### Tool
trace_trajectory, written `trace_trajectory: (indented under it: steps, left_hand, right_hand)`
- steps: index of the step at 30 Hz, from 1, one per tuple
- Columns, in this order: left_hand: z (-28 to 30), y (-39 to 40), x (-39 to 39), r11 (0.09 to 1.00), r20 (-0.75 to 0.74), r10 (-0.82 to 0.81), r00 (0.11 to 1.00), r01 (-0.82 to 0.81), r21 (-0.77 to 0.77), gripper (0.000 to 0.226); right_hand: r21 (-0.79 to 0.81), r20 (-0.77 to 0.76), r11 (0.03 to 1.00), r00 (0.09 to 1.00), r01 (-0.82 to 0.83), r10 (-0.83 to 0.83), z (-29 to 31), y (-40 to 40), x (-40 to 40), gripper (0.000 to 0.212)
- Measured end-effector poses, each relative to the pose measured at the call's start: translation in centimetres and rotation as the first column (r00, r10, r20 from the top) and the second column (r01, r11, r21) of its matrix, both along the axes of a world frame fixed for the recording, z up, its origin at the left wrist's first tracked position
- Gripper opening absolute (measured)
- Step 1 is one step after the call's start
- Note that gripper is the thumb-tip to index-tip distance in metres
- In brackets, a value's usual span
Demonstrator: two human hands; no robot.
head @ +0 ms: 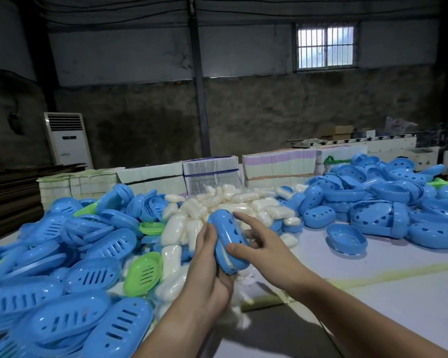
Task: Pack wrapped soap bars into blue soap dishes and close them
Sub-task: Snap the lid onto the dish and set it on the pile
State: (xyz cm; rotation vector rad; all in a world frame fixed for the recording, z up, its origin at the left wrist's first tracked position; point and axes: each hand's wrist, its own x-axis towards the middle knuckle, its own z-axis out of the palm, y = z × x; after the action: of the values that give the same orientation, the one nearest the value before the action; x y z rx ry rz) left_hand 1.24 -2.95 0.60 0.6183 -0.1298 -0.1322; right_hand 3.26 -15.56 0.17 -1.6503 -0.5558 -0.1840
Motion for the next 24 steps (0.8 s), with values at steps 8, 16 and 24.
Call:
trace_trajectory:
  steps: [8, 16, 24]
  left_hand:
    - [0.01, 0.23, 0.2, 0.998, 0.029, 0.057, 0.998, -0.058, 0.032, 0.064]
    - [0.34, -0.19, -0.28, 0.989, 0.011, 0.138, 0.99, -0.139, 0.057, 0.066]
    - [0.03, -0.12, -0.45, 0.989, 0.044, 0.083, 0.996, -0.088, 0.122, 0.065]
  right_hand:
    - [0.029, -0.033, 0.999, 0.999, -0.038, 0.039, 0.1, 0.21, -0.44, 0.066]
    - [0.084, -0.044, 0.996, 0.999, -0.014, 0.018, -0.12, 0.72, -0.68, 0.07]
    - [0.104, -0.032, 0.994, 0.999, -0.034, 0.038, -0.18, 0.46, -0.73, 0.068]
